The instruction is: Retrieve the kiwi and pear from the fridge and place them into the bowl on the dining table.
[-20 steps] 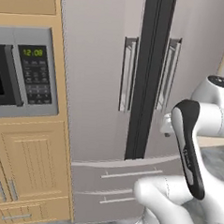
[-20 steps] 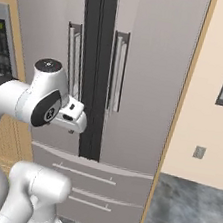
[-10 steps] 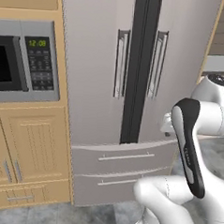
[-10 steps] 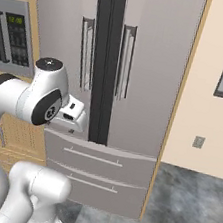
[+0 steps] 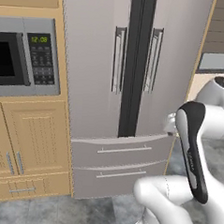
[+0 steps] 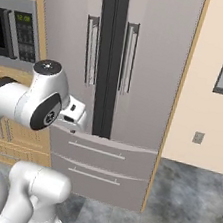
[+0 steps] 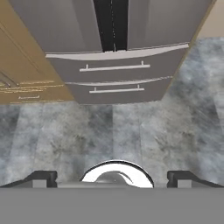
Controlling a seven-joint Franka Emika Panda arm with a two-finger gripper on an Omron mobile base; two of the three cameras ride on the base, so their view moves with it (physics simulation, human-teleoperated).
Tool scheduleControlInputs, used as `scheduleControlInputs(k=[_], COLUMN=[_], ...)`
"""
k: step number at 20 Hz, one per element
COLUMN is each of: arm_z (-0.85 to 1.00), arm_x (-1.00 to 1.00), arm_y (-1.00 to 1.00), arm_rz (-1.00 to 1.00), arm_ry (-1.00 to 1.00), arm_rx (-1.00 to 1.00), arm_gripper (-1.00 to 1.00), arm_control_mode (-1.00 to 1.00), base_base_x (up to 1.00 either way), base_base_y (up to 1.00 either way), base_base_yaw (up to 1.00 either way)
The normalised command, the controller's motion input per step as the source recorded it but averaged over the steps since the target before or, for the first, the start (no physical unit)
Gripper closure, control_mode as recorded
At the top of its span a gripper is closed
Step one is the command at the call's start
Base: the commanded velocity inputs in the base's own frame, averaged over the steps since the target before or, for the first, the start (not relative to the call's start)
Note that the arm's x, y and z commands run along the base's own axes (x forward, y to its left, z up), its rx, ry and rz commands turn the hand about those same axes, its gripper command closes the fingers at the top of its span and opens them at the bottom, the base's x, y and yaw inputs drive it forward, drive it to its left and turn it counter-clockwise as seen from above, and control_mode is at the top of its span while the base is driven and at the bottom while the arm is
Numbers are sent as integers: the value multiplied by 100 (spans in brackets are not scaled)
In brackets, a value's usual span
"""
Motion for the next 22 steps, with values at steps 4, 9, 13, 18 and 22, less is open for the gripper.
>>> scheduleControlInputs(k=[4, 9, 13, 18, 22], arm_z=[16, 41, 51, 60, 57], arm_x=[7, 55, 96, 93, 82], arm_y=[-19, -3, 0, -4, -9], arm_rz=[0, 0, 0, 0, 0], arm_ry=[-30, -23, -13, -2, -1], arm_rx=[0, -2, -4, -1, 0], arm_gripper=[-100, -100, -100, -100, -100], arm_control_mode=[-100, -100, -100, -100, -100], base_base_x=[0, 0, 0, 0, 0], base_base_y=[0, 0, 0, 0, 0], base_base_yaw=[0, 0, 0, 0, 0])
